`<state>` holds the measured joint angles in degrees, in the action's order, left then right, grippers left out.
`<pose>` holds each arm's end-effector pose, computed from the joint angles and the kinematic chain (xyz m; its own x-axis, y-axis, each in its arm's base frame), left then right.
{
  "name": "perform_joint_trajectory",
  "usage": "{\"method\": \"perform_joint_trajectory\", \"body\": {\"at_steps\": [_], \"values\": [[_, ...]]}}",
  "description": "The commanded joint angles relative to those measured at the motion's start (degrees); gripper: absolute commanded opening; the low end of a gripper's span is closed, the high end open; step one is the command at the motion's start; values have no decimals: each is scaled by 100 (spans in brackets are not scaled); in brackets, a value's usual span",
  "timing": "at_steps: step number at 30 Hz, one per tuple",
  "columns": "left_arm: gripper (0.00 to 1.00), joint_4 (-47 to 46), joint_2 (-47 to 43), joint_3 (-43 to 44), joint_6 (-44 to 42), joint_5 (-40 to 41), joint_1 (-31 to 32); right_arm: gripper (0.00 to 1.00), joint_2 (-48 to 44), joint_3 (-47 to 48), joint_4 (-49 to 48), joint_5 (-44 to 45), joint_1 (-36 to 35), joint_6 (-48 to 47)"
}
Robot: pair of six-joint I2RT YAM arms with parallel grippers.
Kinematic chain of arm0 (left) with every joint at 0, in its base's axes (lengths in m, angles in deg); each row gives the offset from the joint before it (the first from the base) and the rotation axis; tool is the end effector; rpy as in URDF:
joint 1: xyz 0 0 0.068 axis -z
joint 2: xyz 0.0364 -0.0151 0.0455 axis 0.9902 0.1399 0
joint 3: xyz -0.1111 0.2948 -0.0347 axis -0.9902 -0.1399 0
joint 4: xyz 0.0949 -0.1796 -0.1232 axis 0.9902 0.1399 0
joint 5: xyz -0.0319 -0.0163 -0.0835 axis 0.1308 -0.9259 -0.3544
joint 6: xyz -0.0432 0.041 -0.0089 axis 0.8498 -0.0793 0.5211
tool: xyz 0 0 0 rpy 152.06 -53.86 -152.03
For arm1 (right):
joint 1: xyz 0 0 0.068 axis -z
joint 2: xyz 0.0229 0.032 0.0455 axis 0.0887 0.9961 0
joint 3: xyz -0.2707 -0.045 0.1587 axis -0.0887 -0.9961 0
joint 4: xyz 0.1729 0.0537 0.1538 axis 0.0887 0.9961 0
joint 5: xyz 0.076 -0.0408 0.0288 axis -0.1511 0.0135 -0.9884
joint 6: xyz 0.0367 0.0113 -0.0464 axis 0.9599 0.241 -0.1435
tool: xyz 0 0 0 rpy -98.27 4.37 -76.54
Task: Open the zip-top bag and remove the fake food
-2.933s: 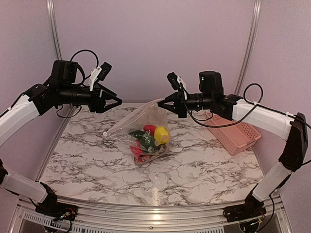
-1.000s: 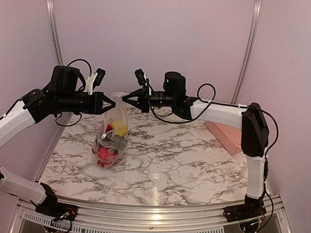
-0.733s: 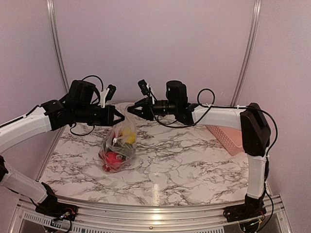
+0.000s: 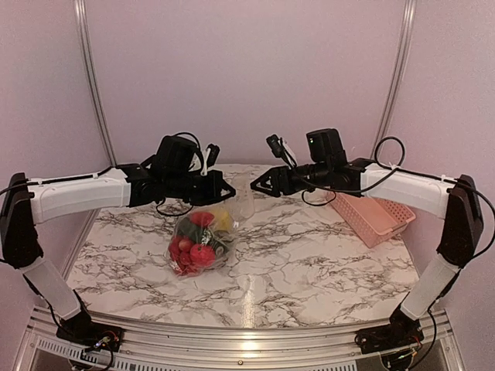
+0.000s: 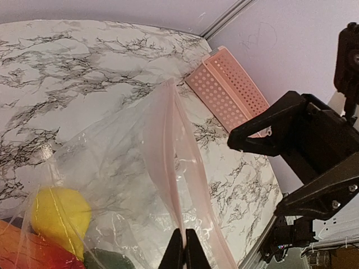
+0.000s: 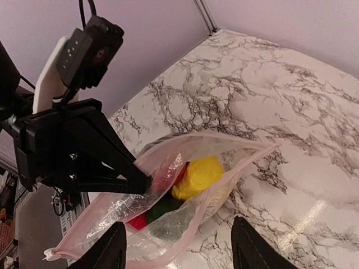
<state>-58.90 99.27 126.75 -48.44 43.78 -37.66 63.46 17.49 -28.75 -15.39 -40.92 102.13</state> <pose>0.2574 -0.2643 0.3530 -0.7213 -0.0969 -0.6858 0.4922 0.6250 -0.6059 0.2852 0.2370 0.3601 -0.5564 -0.1608 -0.8152 -0.7854 0.4222 0.4527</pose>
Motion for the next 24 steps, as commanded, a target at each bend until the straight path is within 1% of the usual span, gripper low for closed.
{"method": "perform_joint_trajectory", "body": {"at_steps": [1, 5, 7, 11, 14, 16, 22, 24], "values": [[0, -209, 261, 266, 33, 243, 236, 61, -82, -292, 571, 173, -21, 657], [0, -314, 479, 350, -21, 386, 384, 62, 58, -408, 784, 287, -26, 776], [0, -322, 575, 387, -42, 416, 450, 61, 141, -449, 747, 295, -20, 811], [0, -316, 704, 379, -48, 380, 512, 41, 255, -469, 714, 237, -14, 820], [0, -542, 708, 301, -64, 374, 541, 24, 282, -538, 858, 252, 45, 779], [0, -603, 680, 220, -51, 375, 546, 16, 259, -636, 983, 315, 103, 720], [0, -647, 640, 84, -48, 413, 546, 0, 104, -1102, 1130, 317, 493, 475], [0, -630, 653, 91, -60, 393, 547, 0, 66, -1211, 1107, 279, 614, 423]]}}
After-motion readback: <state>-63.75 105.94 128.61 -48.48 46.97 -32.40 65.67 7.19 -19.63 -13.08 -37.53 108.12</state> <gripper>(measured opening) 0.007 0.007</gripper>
